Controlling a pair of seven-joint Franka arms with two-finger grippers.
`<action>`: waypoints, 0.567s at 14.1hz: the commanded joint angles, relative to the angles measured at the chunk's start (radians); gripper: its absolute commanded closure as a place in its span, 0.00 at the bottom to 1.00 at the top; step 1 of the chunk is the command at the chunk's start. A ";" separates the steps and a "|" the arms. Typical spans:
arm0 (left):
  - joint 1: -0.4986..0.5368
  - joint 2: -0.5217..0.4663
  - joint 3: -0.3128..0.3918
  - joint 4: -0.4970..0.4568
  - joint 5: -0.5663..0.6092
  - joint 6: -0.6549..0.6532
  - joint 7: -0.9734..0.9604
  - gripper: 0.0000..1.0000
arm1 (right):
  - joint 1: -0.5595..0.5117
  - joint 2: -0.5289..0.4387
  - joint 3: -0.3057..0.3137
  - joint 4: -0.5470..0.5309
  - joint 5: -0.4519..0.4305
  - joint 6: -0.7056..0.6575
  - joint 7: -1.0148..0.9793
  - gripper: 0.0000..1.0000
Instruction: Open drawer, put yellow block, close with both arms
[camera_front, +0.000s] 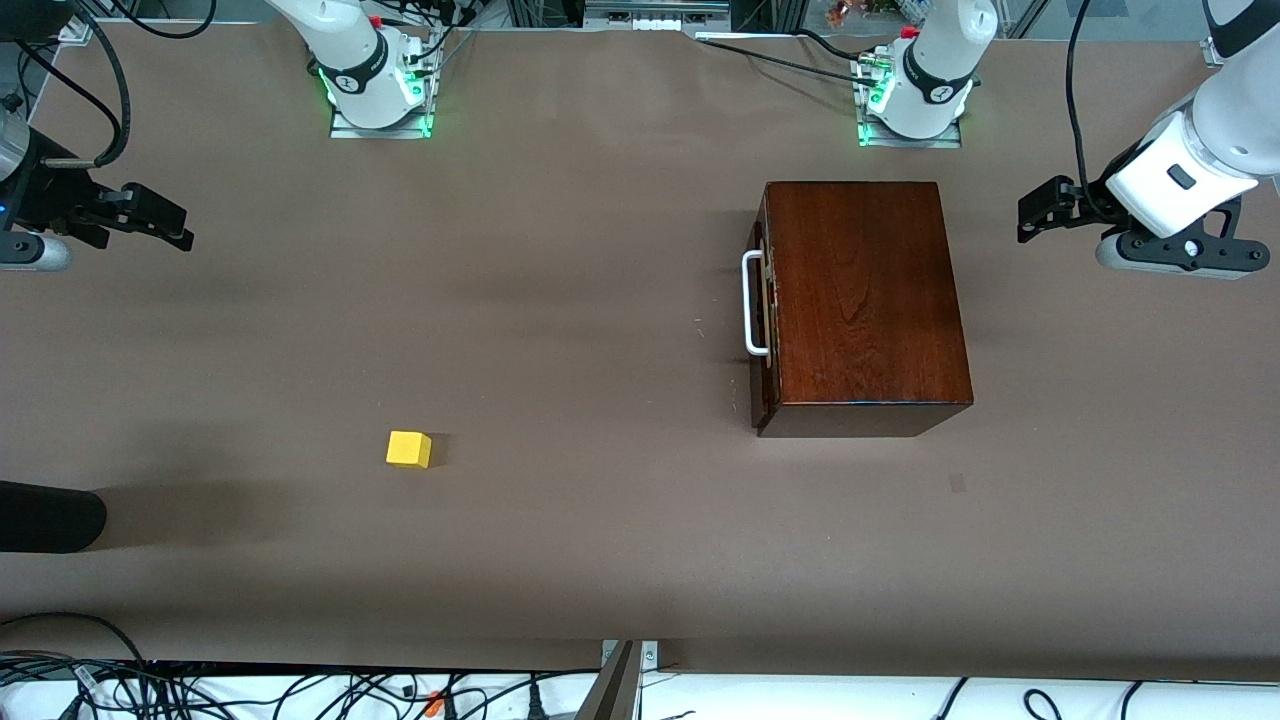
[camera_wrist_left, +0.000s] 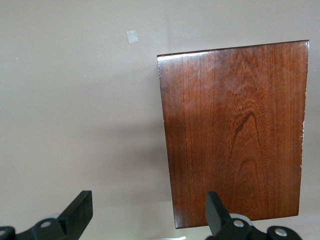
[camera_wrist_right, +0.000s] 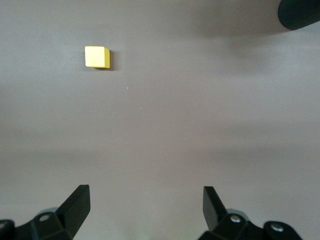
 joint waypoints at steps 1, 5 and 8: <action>-0.007 0.023 0.001 0.046 0.015 -0.037 0.004 0.00 | -0.016 0.000 0.014 0.002 0.001 0.002 -0.015 0.00; -0.009 0.023 -0.026 0.044 0.011 -0.074 -0.002 0.00 | -0.016 -0.002 0.014 0.002 0.001 0.002 -0.015 0.00; -0.010 0.077 -0.083 0.044 0.007 -0.085 -0.003 0.00 | -0.016 -0.002 0.012 0.002 0.001 0.002 -0.015 0.00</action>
